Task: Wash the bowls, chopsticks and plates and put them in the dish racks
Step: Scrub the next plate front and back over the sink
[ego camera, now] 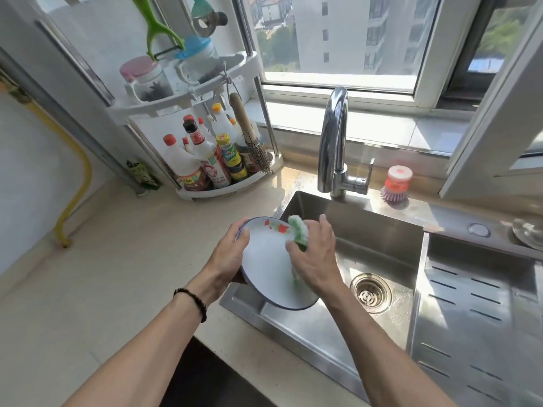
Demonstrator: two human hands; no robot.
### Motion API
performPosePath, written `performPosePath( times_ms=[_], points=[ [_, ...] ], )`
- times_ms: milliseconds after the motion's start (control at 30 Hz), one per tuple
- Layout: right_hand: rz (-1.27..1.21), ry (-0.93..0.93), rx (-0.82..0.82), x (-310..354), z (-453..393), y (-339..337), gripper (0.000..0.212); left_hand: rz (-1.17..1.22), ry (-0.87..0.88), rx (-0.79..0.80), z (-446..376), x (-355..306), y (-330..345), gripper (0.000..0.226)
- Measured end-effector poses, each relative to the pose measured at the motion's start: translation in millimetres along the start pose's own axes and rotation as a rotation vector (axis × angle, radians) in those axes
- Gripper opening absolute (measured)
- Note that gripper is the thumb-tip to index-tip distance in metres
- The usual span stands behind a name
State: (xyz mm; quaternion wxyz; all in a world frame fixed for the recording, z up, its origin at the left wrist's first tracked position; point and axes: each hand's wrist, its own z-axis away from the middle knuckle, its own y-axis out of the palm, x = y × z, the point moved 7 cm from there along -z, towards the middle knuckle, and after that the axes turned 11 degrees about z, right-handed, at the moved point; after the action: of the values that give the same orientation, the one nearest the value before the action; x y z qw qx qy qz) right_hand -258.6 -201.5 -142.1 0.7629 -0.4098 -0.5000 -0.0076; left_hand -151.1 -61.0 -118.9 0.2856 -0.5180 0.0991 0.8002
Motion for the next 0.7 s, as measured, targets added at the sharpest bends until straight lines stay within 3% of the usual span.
performPosePath(
  times_ms=[100,233,367,533,633,700],
  points=[
    [0.322,-0.151,0.295,19,14,36,0.073,0.068,0.045,0.014,1,-2,-3,0.027],
    [0.209,-0.248,0.373,29,32,40,0.061,0.058,0.103,0.032,0,-17,-9,0.027],
    [0.262,-0.212,0.273,33,15,41,0.057,0.024,0.108,0.119,3,-25,-3,0.027],
    [0.2,-0.479,0.37,53,22,43,0.053,0.01,0.084,0.132,2,-30,-8,0.028],
    [0.31,-0.35,0.304,45,9,39,0.054,0.024,0.052,0.159,5,-27,-4,0.028],
    [0.229,-0.395,0.355,58,18,42,0.058,0.063,0.053,0.157,4,-27,-2,0.028]
  ],
)
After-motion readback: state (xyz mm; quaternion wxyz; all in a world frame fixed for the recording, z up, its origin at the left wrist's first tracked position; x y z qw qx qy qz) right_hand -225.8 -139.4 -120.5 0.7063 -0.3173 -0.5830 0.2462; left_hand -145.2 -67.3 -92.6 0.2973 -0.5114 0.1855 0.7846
